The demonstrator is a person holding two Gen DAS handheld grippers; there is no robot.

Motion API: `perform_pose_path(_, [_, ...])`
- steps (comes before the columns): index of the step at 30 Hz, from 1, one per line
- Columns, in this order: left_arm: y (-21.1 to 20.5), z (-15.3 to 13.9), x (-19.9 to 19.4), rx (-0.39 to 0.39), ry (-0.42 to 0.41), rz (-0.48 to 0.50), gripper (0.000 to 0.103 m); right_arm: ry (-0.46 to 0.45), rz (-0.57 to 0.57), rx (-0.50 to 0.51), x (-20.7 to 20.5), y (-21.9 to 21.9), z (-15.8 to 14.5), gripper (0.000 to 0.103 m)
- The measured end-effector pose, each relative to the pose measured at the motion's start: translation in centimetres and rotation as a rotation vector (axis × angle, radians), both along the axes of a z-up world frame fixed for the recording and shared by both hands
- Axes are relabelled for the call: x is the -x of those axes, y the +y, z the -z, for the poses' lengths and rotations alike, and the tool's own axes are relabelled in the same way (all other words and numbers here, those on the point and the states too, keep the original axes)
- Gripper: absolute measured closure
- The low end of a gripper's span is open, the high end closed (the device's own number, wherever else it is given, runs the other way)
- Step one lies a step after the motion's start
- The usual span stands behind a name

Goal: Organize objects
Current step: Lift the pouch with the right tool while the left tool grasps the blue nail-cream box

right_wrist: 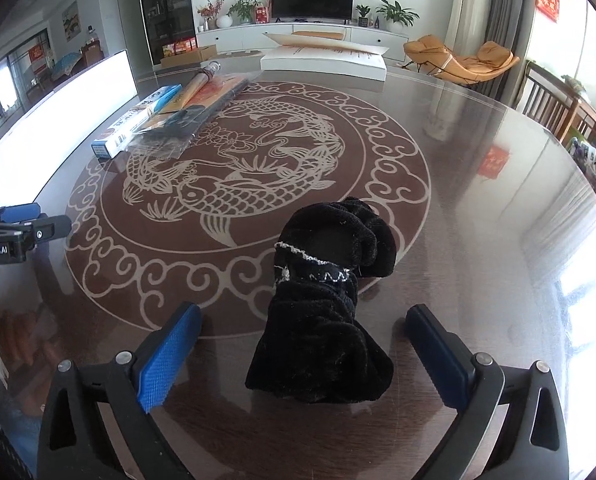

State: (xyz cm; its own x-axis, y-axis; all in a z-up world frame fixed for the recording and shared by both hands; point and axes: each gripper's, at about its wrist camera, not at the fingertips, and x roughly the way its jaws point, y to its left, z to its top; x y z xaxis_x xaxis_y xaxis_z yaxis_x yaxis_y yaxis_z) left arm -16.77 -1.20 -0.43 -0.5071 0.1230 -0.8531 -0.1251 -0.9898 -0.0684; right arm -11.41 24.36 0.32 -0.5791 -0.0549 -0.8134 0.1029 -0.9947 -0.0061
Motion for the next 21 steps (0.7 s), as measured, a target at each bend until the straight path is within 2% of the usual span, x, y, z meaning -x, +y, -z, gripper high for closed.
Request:
perform_pose_path(4, [-0.6, -2.7, 4.4, -0.084, 0.057, -0.073, 0.0, 0.0, 0.002, -0.001, 0.0, 0.0, 0.1, 0.001])
perform_pose_path(7, [-0.8, -2.5, 8.2, -0.084, 0.032, -0.137, 0.0, 0.001, 0.002, -0.001, 0.0, 0.0, 0.1, 0.001])
perform_pose_path(9, [-0.5, -1.6, 10.1, -0.06, -0.003, -0.141, 0.018, 0.001, 0.002, -0.001, 0.0, 0.0, 0.1, 0.001])
perform_pose_path(10, [-0.1, -1.1, 10.9, -0.038, -0.027, -0.129, 0.018, 0.001, 0.002, -0.001, 0.0, 0.0, 0.1, 0.001])
perform_pose_path(11, [0.3, -0.9, 11.3, -0.05, -0.017, -0.106, 0.019, 0.001, 0.002, -0.001, 0.0, 0.0, 0.1, 0.001])
perform_pose_path(13, [0.9, -1.0, 11.8, -0.018, 0.003, -0.085, 0.022, 0.001, 0.003, -0.001, 0.0, 0.0, 0.1, 0.001])
perform_pose_path(15, [1.5, -0.7, 12.2, 0.005, -0.01, -0.063, 0.05, 0.001, 0.002, -0.001, 0.0, 0.0, 0.1, 0.001])
perform_pose_path(17, [1.7, -0.1, 12.6, 0.031, -0.031, -0.044, 0.055, 0.0, 0.002, -0.001, 0.0, 0.0, 0.1, 0.001])
perform_pose_path(19, [2.1, 0.1, 12.4, 0.075, -0.011, -0.02, 0.056, 0.001, 0.002, -0.001, 0.0, 0.0, 0.1, 0.0])
perform_pose_path(21, [2.2, 0.0, 11.9, 0.083, 0.003, 0.0, 0.061, 0.0, 0.003, -0.001, 0.0, 0.0, 0.1, 0.001])
